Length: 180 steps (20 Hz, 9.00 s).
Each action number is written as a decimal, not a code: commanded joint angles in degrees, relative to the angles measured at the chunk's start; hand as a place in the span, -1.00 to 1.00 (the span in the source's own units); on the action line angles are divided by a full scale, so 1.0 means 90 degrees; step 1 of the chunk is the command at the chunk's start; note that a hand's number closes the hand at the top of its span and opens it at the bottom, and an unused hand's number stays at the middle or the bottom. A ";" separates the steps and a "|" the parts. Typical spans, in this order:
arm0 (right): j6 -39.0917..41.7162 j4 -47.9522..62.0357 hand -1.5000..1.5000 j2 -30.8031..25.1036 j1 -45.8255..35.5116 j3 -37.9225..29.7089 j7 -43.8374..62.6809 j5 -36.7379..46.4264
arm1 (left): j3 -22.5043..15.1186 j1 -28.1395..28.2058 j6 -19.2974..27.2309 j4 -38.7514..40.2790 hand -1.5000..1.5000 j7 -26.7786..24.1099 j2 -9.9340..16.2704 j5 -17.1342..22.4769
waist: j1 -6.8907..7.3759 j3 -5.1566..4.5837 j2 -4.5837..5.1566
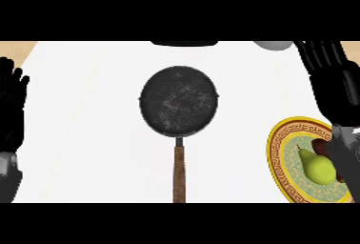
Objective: Pick the sweet potato from the plate and place it in the pan
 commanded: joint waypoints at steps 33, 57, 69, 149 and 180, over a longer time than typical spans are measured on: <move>0.4534 0.0815 -1.00 -0.4197 0.1065 -0.0562 -0.1563 0.2787 | -0.0537 0.0482 -0.1387 0.2153 0.00 0.0175 0.0169 -0.0555 | -0.0154 -0.0139 0.0026; 0.4343 0.0446 -1.00 -0.2711 0.1500 0.0553 -0.0805 0.6729 | 0.0105 0.0287 -0.1893 0.2781 0.00 -0.0154 -0.0316 -0.0985 | -0.0226 -0.0126 0.0033; 0.4230 0.0481 -1.00 -0.2259 0.2114 0.0192 -0.1584 0.7834 | 0.0354 0.0675 -0.1923 0.1771 0.00 0.0543 -0.0526 -0.1384 | -0.0252 -0.0125 0.0017; 0.0630 0.7513 1.00 0.3119 -0.4532 -0.0631 -0.1114 0.7176 | 0.1090 -0.0331 -0.2753 0.2309 0.00 0.0578 -0.1156 -0.2257 | 0.0151 -0.0125 0.0129; -0.0204 0.8287 -1.00 0.3123 -0.4281 -0.0017 -0.2286 0.2847 | 0.0828 -0.0528 -0.2901 0.2760 0.00 0.0097 -0.1380 -0.2414 | 0.0679 -0.0120 0.0204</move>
